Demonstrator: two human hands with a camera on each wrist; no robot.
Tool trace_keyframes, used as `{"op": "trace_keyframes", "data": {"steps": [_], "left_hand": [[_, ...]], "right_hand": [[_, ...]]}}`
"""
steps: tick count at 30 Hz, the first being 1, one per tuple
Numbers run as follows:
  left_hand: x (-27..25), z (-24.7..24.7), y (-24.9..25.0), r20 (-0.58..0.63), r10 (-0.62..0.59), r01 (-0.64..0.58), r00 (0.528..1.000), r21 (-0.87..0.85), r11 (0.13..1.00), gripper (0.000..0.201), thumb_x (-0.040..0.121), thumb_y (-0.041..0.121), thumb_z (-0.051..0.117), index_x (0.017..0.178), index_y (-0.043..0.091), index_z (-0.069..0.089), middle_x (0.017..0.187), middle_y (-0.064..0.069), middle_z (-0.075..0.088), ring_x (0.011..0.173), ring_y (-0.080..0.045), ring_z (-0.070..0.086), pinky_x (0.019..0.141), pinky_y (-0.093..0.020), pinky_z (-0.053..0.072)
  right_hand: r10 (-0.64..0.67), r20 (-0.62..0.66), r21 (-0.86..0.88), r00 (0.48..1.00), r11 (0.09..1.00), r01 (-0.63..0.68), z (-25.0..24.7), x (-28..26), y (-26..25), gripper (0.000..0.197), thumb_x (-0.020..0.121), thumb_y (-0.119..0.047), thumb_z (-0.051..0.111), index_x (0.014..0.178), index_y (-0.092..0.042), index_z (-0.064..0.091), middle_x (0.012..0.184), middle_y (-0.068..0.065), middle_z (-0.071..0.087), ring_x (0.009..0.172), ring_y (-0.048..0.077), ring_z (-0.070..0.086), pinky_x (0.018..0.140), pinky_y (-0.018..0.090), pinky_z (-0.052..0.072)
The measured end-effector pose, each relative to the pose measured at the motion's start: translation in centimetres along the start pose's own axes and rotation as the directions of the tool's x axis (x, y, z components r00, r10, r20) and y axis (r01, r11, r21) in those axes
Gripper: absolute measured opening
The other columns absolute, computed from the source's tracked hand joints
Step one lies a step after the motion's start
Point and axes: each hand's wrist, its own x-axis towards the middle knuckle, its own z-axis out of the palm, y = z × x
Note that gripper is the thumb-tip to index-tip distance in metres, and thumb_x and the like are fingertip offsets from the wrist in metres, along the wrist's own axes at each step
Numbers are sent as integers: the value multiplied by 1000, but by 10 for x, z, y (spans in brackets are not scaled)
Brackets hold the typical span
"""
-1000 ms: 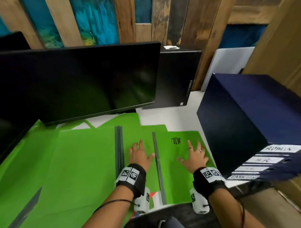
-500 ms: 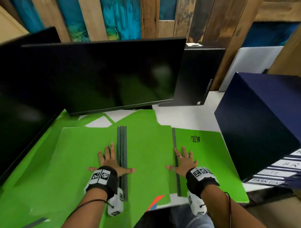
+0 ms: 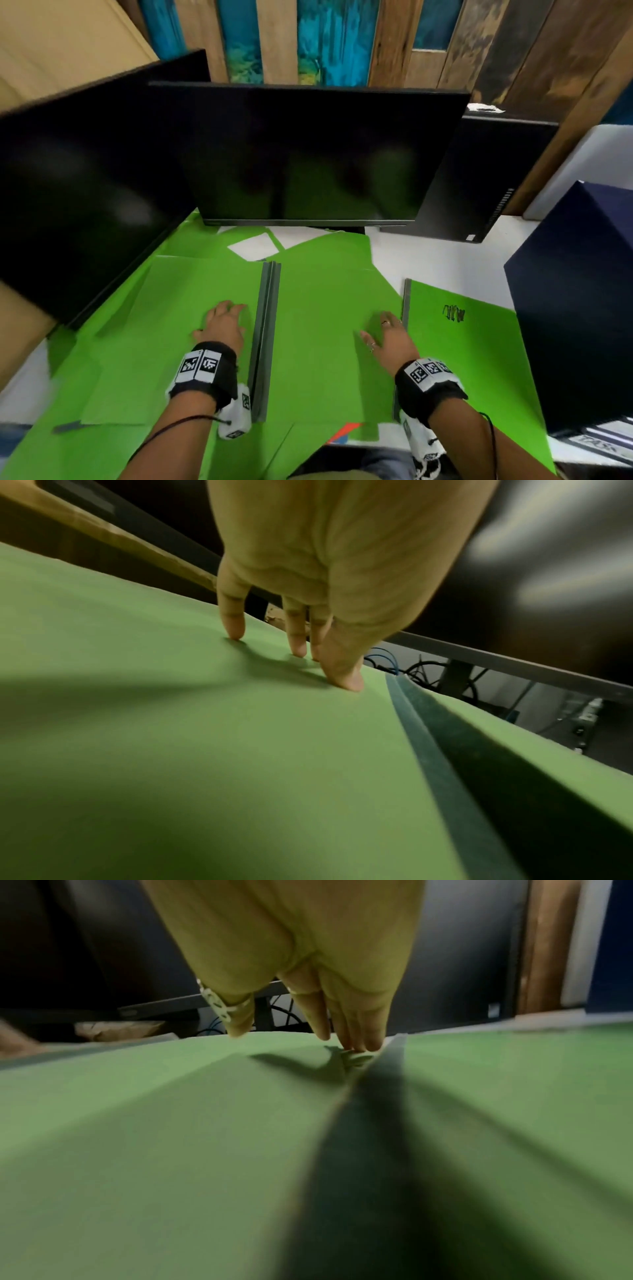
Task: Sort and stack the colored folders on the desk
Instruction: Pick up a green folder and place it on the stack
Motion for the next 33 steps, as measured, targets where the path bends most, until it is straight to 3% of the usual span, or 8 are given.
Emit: {"op": "trace_keyframes", "data": {"steps": [3,7,10,15,21,26,30,33], "left_hand": [[4,-5,-20,-119,-91,85,989,-54,995,50,87,9,58,132,27,48,143,-4,38,132,-24,36,105,-55,35],[14,-14,-57,-274,-266,198,924,-253,947,36,83,-5,58,117,7,61,129,-21,49,119,-37,47,101,-46,43],[14,-21,-73,-223,-411,365,884,-220,905,56,74,26,76,124,13,52,134,-21,41,126,-40,34,102,-52,40],[11,-24,-86,-72,-562,553,824,-114,826,114,58,70,68,144,16,17,152,-25,11,141,-43,11,108,-63,21],[4,-21,-96,-46,-574,559,818,-174,811,138,40,81,67,147,28,-2,155,-22,0,143,-40,5,106,-71,9],[-4,-26,-95,-91,-574,557,814,-159,815,138,38,81,67,145,28,-1,147,-28,17,139,-40,20,106,-69,16],[-7,-29,-86,-205,-538,458,817,-336,823,118,55,64,75,145,24,10,146,-29,20,136,-44,25,105,-70,18],[-4,-33,-73,-246,-496,391,833,-373,841,92,77,59,60,145,15,17,146,-28,23,135,-43,27,106,-68,19]], "right_hand": [[81,67,45,994,995,-84,5,4,-15,84,87,-58,49,147,-4,23,157,10,15,144,26,22,117,39,24],[192,44,82,980,977,-195,5,9,-32,105,72,-68,61,147,-6,21,152,13,24,142,29,24,115,37,28],[274,40,136,961,951,-277,1,12,-46,106,71,-69,61,146,-5,23,149,16,28,139,32,27,113,38,29],[385,72,328,920,862,-387,-1,22,-62,104,69,-64,68,145,-7,27,146,21,31,137,34,29,112,39,28],[414,91,646,906,668,-370,-7,23,-63,87,82,-43,66,145,-1,25,152,21,25,142,34,24,116,38,23],[459,29,789,888,535,-303,-6,18,-59,84,80,-43,69,142,-1,31,146,19,38,135,33,38,112,37,31],[460,-29,893,888,411,-184,-18,17,-51,77,82,-47,64,139,-4,34,141,16,43,131,30,41,109,36,30],[415,-98,949,905,313,-41,-30,20,-44,81,78,-61,58,134,-4,42,145,13,40,133,26,38,115,39,26]]}}
